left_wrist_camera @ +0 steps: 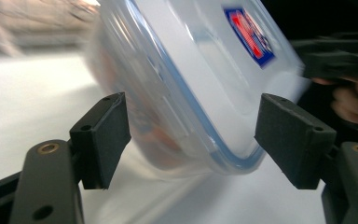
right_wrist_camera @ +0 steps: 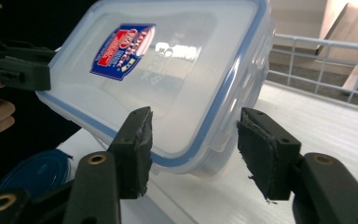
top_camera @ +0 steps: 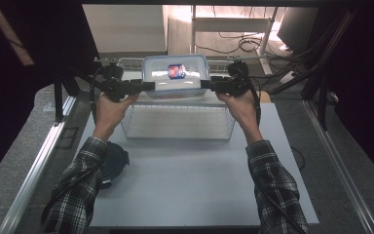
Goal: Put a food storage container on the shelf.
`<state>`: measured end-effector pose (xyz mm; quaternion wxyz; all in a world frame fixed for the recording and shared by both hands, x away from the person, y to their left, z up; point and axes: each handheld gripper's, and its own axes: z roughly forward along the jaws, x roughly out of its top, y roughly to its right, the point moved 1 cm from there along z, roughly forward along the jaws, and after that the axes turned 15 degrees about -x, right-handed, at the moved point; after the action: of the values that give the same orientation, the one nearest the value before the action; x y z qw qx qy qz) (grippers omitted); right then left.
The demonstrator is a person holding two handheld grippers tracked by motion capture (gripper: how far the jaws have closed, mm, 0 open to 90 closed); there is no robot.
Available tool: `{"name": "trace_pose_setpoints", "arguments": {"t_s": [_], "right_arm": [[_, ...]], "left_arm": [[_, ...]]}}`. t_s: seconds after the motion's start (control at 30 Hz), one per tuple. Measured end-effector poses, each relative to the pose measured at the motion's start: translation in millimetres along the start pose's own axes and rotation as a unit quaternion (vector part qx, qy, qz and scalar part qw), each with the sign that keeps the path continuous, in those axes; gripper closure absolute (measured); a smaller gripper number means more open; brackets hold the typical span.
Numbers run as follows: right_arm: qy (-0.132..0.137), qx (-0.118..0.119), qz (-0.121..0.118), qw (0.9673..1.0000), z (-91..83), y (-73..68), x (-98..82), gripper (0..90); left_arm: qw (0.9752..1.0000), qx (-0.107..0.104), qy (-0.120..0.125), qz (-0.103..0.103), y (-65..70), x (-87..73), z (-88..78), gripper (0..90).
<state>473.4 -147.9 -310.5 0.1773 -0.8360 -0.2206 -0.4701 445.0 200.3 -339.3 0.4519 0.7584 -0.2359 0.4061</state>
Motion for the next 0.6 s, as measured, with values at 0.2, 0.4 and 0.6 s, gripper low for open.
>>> {"name": "trace_pose_setpoints", "arguments": {"t_s": [0.2, 0.4, 0.6], "right_arm": [[0.011, -0.011, 0.008, 0.9998, -2.3, -1.9, 2.7, 48.0], [0.008, -0.018, 0.005, 0.9998, -3.5, -5.2, 2.9, 48.9], [0.009, -0.023, 0.002, 0.9997, -3.8, -6.2, 3.1, 48.7]], "left_arm": [[0.9987, 0.042, 0.014, 0.027, 7.3, 4.7, -10.4, 36.1], [0.9991, 0.034, 0.006, 0.024, 9.2, 5.3, -12.0, 45.3], [0.997, 0.057, -0.025, 0.046, 11.2, 0.5, -4.5, 45.2]]}}
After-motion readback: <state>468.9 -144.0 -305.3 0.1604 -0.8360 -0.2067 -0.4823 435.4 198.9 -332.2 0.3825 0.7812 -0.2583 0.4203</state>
